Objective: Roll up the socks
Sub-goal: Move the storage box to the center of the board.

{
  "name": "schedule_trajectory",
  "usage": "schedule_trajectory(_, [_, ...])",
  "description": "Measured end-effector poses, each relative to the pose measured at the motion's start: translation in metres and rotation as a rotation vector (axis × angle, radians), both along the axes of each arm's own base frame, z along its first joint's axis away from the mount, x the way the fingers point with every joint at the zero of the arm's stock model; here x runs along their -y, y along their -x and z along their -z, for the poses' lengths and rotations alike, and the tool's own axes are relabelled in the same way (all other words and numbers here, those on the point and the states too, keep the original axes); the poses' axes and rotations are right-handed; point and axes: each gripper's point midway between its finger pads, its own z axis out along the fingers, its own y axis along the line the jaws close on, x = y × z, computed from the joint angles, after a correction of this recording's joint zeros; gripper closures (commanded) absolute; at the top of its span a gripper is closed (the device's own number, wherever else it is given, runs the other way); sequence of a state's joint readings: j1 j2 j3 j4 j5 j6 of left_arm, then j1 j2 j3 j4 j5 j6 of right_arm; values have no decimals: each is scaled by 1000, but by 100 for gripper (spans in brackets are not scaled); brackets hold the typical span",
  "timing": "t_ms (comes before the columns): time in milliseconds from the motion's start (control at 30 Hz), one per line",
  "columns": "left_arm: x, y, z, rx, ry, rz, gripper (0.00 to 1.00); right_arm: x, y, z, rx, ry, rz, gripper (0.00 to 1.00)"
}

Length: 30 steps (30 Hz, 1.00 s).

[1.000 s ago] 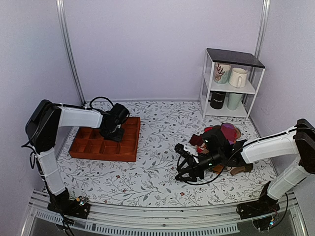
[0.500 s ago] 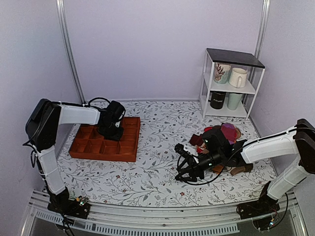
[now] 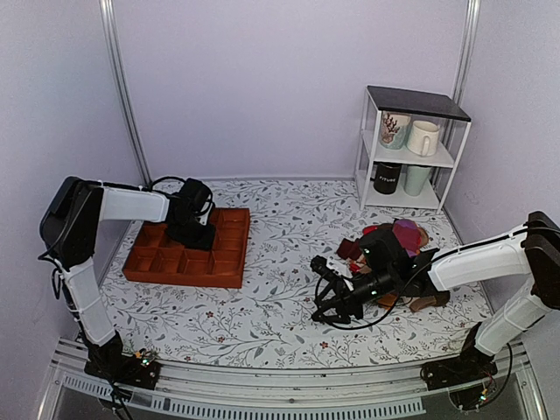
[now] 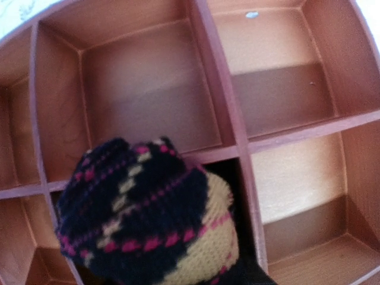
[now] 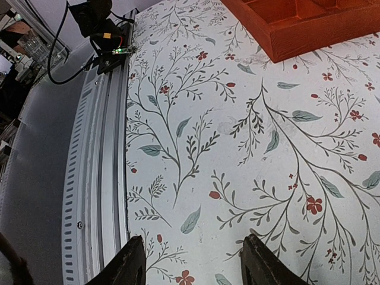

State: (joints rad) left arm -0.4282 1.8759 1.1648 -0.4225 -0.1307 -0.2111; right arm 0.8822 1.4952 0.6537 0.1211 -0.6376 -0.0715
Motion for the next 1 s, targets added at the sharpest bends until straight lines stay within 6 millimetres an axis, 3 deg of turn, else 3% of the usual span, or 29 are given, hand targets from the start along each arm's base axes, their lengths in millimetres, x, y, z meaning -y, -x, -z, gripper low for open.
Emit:
schedule_trajectory(400, [10,6,2,-36,66,29,43,0,0,0,-2,2,0,44])
schedule_trajectory(1000, [6,20,-11,-71,18,65,38,0,0,1,-2,3,0,44])
